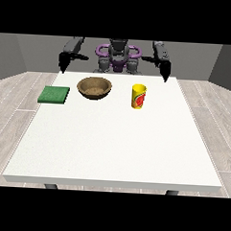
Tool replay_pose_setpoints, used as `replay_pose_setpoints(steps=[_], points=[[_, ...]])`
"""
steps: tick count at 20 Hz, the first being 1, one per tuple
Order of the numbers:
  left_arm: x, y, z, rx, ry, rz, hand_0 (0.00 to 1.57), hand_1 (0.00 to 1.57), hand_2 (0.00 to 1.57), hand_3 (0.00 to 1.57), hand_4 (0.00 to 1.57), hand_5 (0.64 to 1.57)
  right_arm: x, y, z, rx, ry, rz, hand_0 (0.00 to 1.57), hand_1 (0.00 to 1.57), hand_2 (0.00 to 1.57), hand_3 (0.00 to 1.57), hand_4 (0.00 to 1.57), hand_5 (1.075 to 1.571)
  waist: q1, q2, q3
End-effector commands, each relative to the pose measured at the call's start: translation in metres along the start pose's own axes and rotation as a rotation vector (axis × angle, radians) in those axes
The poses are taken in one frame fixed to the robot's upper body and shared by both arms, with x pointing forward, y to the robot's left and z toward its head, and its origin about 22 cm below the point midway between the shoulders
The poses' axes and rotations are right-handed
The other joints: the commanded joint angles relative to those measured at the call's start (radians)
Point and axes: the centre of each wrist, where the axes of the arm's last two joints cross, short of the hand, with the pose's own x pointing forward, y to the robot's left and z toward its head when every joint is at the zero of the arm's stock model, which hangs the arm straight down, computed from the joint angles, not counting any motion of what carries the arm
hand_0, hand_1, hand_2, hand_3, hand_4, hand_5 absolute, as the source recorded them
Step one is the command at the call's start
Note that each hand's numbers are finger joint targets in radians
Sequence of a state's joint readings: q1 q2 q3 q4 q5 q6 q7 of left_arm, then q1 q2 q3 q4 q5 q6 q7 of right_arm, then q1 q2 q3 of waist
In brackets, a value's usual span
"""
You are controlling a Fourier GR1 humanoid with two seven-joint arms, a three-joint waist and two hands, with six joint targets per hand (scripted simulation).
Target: Pick the cup and pour the ball into the bowl, then pick the bowl and place it on the pad
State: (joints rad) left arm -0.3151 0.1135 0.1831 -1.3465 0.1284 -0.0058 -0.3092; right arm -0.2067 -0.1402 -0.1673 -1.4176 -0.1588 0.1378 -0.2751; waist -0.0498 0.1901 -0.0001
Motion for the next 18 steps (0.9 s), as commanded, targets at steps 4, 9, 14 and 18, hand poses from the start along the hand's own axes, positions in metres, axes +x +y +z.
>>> replay_pose_setpoints(steps=[4,9,14,18], points=[[-0.028,-0.013,-0.022,-0.008,-0.018,-0.023,0.00,0.00,0.00,0.00,0.00,1.373,0.010,0.016,-0.038,0.013,-0.036,0.000,0.00,0.00,0.00,0.00,0.00,1.569,-0.023,0.059,-0.0002],[-0.035,-0.023,-0.033,-0.015,-0.070,-0.010,0.00,0.00,0.00,0.00,0.00,1.409,0.010,0.004,-0.057,0.017,-0.097,0.010,0.00,0.00,0.00,0.00,0.00,1.570,-0.005,0.114,-0.0001],[-0.054,-0.023,-0.034,0.044,-0.033,-0.059,0.00,0.00,0.00,0.00,0.00,1.352,0.016,-0.003,-0.058,0.053,-0.089,-0.024,0.00,0.00,0.00,0.00,0.00,1.569,-0.061,0.102,-0.0001],[-0.047,0.010,-0.054,0.118,-0.126,-0.088,0.00,0.00,0.00,0.00,0.00,1.332,0.034,-0.002,-0.058,0.114,-0.162,0.010,0.00,0.00,0.00,0.00,0.00,1.570,-0.132,0.193,-0.0005]])
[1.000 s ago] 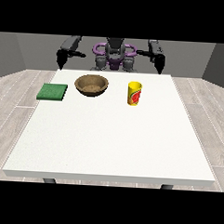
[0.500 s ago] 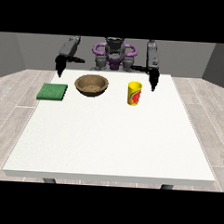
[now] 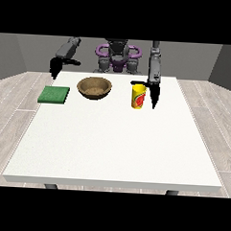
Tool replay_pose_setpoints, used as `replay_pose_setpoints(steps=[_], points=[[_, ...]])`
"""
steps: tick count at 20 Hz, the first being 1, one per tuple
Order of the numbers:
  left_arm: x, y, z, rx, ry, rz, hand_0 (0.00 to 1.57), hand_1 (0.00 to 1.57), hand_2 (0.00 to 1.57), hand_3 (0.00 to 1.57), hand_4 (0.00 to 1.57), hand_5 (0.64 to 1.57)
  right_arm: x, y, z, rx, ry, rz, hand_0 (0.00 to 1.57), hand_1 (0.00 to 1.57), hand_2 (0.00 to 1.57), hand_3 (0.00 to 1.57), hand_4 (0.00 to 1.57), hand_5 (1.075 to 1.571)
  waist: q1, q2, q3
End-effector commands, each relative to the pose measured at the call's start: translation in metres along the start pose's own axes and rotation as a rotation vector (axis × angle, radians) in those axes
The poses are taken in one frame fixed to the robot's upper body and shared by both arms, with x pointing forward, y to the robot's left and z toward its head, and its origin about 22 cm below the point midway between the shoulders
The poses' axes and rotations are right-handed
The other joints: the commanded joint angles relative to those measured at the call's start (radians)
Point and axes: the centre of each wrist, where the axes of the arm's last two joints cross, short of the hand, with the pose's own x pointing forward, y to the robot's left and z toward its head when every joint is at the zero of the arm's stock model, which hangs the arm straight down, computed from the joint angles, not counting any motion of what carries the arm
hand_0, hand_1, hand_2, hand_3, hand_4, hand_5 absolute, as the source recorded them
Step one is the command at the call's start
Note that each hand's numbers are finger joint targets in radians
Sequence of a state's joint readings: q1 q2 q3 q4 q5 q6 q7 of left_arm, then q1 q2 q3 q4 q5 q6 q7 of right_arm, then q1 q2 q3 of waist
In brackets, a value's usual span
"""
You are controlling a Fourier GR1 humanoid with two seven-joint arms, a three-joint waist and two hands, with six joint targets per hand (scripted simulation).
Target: Pick the cup and pour the ball into the bowl, then pick the bowl and place it on the pad
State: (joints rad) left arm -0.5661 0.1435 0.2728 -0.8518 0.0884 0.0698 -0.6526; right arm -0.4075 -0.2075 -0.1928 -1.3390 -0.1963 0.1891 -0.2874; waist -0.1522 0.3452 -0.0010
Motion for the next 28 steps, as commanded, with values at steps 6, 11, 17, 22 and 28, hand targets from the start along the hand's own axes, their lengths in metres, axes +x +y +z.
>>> replay_pose_setpoints(steps=[6,11,17,22,28], points=[[0.010,-0.006,-0.044,0.083,-0.091,-0.057,0.00,0.00,0.00,0.00,0.00,1.315,0.032,-0.013,-0.028,0.025,-0.101,0.027,0.00,0.00,0.00,0.00,0.00,1.569,-0.062,0.128,0.0000],[-0.005,0.005,-0.022,0.112,-0.133,-0.212,1.19,1.19,1.57,1.57,0.72,1.534,0.046,-0.025,-0.032,0.024,-0.150,0.037,0.00,0.00,0.00,0.12,0.00,1.569,-0.083,0.156,0.0005],[-0.004,0.032,-0.009,0.199,-0.125,-0.431,1.32,1.32,1.57,1.57,1.04,1.542,0.052,-0.033,-0.029,0.082,-0.149,0.042,0.00,0.00,0.00,0.38,0.00,1.569,-0.132,0.167,0.0009],[-0.003,0.011,-0.007,0.169,-0.060,-0.609,1.32,1.32,1.57,1.57,1.04,1.541,0.029,-0.037,-0.026,0.039,0.007,0.014,0.00,0.00,0.00,0.37,0.00,1.570,-0.109,0.003,0.0026],[-0.002,-0.018,-0.006,0.090,-0.101,-0.927,1.36,1.36,1.57,1.57,1.02,1.554,-0.009,-0.049,-0.005,0.027,0.142,-0.013,0.00,0.00,0.23,0.34,0.13,1.569,-0.110,-0.130,0.0071]])
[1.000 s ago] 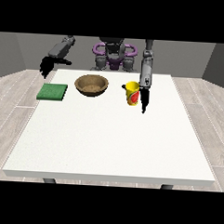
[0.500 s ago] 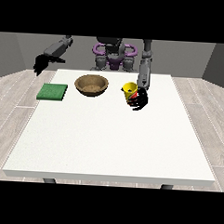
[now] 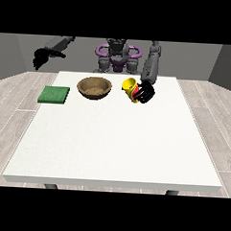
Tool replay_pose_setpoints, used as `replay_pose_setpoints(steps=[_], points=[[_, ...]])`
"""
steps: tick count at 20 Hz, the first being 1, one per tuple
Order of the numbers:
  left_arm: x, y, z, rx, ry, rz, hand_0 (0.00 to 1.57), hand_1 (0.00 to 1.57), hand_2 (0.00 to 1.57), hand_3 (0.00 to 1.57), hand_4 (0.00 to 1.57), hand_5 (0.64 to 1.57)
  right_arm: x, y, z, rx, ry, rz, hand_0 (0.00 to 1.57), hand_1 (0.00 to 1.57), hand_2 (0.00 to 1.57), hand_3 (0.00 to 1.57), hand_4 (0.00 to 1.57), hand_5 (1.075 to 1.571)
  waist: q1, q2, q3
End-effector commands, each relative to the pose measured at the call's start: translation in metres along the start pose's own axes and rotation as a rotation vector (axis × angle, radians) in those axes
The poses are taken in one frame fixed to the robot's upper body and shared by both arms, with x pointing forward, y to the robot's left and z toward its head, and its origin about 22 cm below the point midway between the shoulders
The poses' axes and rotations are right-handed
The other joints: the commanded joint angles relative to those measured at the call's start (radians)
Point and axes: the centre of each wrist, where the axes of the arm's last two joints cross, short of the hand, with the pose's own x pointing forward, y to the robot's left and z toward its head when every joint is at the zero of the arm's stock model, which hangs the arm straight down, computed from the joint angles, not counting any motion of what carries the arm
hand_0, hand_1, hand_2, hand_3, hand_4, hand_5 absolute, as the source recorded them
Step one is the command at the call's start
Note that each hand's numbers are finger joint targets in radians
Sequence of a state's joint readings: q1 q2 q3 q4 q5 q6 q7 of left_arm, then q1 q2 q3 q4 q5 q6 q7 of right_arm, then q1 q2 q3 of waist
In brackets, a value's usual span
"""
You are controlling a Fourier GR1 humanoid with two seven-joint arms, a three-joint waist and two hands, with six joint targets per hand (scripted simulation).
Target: Pick the cup and pour the ball into the bowl, then pick the bowl and place it on the pad
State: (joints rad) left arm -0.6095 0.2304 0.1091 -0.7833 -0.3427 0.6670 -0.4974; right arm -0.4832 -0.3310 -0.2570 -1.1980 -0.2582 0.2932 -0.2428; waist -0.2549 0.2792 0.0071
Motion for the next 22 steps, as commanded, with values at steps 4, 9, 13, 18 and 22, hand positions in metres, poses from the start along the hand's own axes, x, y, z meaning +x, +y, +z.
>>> replay_pose_setpoints(steps=[4,9,13,18,22], points=[[0.017,-0.040,0.027,-0.134,-0.093,-0.338,1.36,1.36,1.57,1.57,0.97,1.559,-0.045,-0.004,0.029,-0.015,0.161,-0.016,0.00,0.00,0.15,0.24,0.35,1.566,0.018,-0.155,-0.0005],[0.083,-0.099,0.044,-0.290,-0.090,-0.371,1.36,1.36,1.57,1.57,0.97,1.559,-0.066,-0.045,0.071,-0.125,0.249,-0.031,0.00,0.00,0.08,0.18,0.56,1.561,0.103,-0.261,-0.0020],[0.129,-0.125,0.039,-0.312,-0.227,-0.493,1.29,1.29,1.57,1.57,0.87,1.559,-0.063,-0.049,0.058,-0.132,0.226,-0.037,0.00,0.00,0.10,0.20,0.68,1.549,0.108,-0.235,-0.0029],[0.163,-0.135,0.038,-0.459,-0.321,-0.728,0.58,0.58,1.57,1.57,0.74,1.570,-0.084,-0.038,0.072,-0.127,0.340,-0.040,0.00,0.00,0.09,0.24,0.72,1.541,0.109,-0.340,-0.0036],[0.203,-0.139,0.019,-0.511,-0.514,-0.942,0.85,0.85,1.57,1.57,0.82,1.563,-0.097,-0.022,0.074,-0.123,0.327,-0.057,0.00,0.00,0.11,0.30,0.74,1.539,0.099,-0.328,-0.0028]])
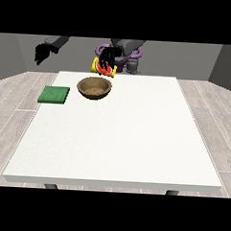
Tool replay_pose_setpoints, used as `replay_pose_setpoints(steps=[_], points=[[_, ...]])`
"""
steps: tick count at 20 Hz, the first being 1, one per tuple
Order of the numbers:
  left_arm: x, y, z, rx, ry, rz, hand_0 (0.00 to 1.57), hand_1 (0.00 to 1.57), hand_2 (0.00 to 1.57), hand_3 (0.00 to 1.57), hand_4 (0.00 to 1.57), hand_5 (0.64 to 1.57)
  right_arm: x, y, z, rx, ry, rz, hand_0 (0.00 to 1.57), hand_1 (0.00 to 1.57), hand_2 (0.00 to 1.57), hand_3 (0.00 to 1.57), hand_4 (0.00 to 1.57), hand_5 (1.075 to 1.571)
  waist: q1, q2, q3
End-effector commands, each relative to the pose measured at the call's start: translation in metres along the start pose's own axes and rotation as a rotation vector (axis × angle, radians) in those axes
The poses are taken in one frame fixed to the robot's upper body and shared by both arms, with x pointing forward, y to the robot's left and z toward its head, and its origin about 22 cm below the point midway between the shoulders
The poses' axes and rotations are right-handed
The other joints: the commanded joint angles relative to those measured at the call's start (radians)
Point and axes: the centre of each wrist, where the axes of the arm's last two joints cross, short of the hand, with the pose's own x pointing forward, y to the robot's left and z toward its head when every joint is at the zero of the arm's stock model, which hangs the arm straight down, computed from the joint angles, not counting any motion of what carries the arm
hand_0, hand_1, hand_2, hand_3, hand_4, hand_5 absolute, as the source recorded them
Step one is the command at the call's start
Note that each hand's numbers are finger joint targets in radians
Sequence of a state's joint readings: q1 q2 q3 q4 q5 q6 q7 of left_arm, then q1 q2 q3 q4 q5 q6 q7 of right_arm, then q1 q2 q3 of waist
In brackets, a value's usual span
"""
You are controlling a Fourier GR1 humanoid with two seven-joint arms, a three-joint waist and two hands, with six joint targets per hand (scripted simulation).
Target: Pick the cup and pour the ball into the bowl, then pick the bowl and place it on the pad
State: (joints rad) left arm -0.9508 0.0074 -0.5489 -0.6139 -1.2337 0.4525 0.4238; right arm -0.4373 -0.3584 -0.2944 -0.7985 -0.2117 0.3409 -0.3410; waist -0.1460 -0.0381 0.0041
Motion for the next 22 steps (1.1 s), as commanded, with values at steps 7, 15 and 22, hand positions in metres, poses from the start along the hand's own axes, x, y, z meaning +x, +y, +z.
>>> replay_pose_setpoints(steps=[7,15,22], points=[[0.043,0.038,-0.023,-0.089,-0.313,-0.663,1.53,1.53,1.57,1.57,1.19,1.453,0.004,-0.020,0.000,-0.009,0.032,0.001,0.00,0.00,0.00,0.27,0.75,1.538,0.008,-0.023,-0.0003],[0.060,0.040,-0.008,-0.076,-0.392,-0.811,1.51,1.51,1.57,1.57,1.21,1.460,0.009,-0.027,-0.002,-0.058,-0.003,0.006,0.00,0.00,0.00,0.25,0.76,1.541,0.063,0.005,-0.0036],[0.041,0.065,-0.020,-0.066,-0.168,-0.225,0.42,0.42,1.57,1.57,1.23,1.416,0.001,-0.022,0.001,-0.072,0.040,-0.033,0.00,0.00,0.21,0.25,0.75,1.556,0.123,0.010,-0.0088]])
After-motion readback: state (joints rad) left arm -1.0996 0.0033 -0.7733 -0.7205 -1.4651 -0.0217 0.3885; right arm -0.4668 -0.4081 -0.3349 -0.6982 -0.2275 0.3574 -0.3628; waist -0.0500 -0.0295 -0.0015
